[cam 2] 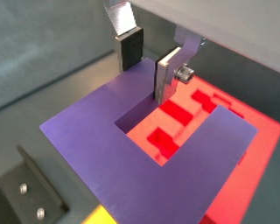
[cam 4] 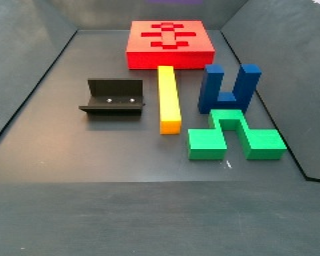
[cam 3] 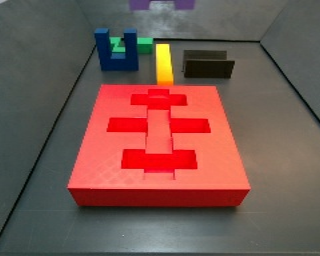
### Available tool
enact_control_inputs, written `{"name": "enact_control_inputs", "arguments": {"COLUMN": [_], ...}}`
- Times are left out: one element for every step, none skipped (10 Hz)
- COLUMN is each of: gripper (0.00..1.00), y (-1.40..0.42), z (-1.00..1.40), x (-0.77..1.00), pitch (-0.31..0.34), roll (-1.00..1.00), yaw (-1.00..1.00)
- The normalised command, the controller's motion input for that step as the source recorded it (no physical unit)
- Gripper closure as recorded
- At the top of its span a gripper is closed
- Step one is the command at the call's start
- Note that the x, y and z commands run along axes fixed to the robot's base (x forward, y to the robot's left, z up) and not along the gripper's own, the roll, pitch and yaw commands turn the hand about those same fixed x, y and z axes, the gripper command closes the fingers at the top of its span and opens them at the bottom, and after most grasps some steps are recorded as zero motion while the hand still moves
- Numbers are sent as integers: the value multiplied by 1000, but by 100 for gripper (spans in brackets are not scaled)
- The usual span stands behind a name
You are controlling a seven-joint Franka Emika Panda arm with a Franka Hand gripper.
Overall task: Pick up the purple object. Move up. Place the purple object on the fixture. Regrasp the purple object. Move to above the board. Insert the purple object.
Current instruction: Place the purple object on the fixture.
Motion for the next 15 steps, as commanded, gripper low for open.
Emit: {"name": "enact_control_inputs", "arguments": {"gripper": [100, 100, 100, 100, 100, 100, 100, 100, 100, 100, 100, 100, 100, 100, 100], "y": [0, 20, 191, 160, 500, 583, 480, 540, 494, 411, 389, 331, 283, 303, 349], "z": [343, 257, 0, -320, -249, -314, -134, -143, -183, -249, -314, -331, -343, -331, -277], "x": [643, 560, 500, 463, 457, 434, 549, 740, 791, 849, 820, 800, 809, 803, 751], "pitch": [-163, -206, -289, -149, 0, 26, 240, 474, 503, 454, 531, 474, 429, 371, 226], "roll": [-840, -969, -1000, -634, -320, -329, -214, -126, -80, -197, -151, -403, -491, -543, -711], "yaw": [-114, -117, 0, 171, 240, 177, 140, 0, 0, 0, 0, 0, 0, 0, 0]}}
